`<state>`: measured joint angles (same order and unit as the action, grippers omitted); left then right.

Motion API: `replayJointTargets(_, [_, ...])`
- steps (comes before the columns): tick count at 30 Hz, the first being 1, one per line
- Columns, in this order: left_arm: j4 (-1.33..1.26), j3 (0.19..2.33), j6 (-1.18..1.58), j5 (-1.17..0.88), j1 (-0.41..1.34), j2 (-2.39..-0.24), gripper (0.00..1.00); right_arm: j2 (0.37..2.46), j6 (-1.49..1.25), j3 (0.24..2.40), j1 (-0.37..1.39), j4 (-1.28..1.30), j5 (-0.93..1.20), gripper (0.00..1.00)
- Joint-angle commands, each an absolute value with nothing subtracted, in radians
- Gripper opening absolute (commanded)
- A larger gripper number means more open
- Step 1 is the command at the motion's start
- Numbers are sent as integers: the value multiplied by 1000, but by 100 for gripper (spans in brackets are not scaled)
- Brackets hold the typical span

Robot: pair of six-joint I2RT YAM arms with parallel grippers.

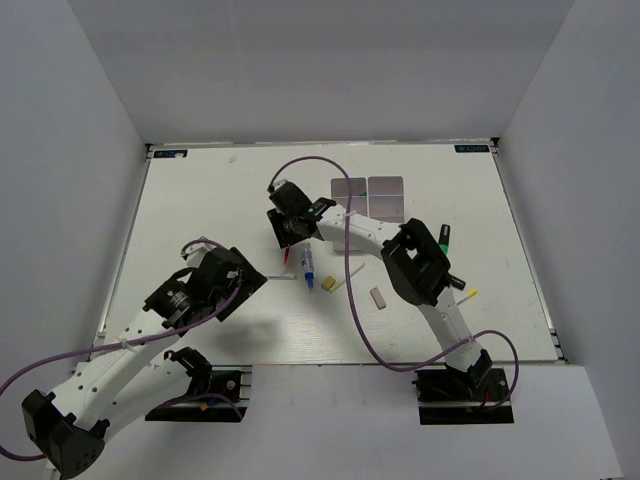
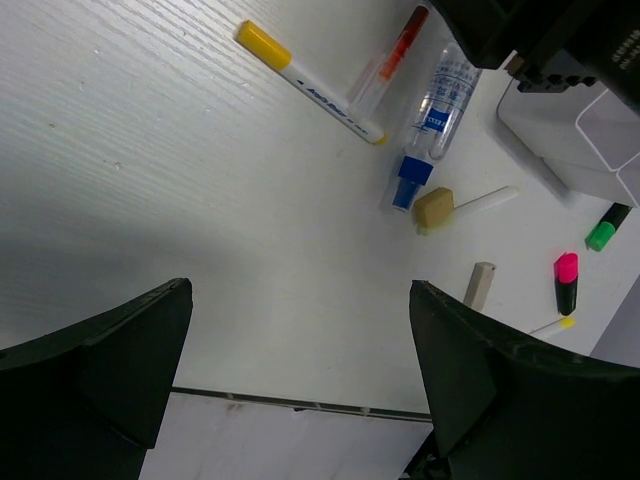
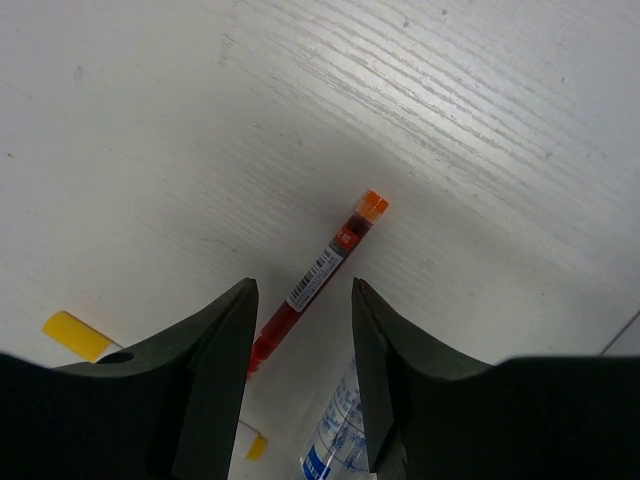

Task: Sort the stationery into containers
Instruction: Pick up the pen from the center of the board.

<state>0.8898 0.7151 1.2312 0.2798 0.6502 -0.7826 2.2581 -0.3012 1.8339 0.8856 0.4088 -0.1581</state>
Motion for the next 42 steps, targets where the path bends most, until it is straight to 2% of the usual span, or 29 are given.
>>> replayJointTargets(1, [887, 706, 1243, 273, 653, -779, 100, 2295, -325, 1841, 888, 385, -179, 49])
replayJointTargets(10, [897, 706, 1253, 264, 653, -770, 100, 2318, -327, 1819, 885, 391, -181, 48])
replayJointTargets(20, [876, 684, 1299, 235, 653, -790, 100, 2310, -285, 1799, 882, 417, -78, 17])
replayJointTargets(27, [793, 643, 1350, 192, 653, -790, 100, 2247, -235, 1833, 864, 419, 253, 0])
replayJointTargets(31, [741, 605, 1391, 163, 653, -790, 100, 2159, -180, 1864, 836, 410, 423, 0])
replayJointTargets(38, [652, 562, 1425, 132, 653, -819, 100, 2005, -153, 1845, 753, 339, 517, 0])
replayJointTargets(42, [614, 551, 1434, 132, 653, -828, 100, 1925, -112, 1763, 697, 278, 572, 0])
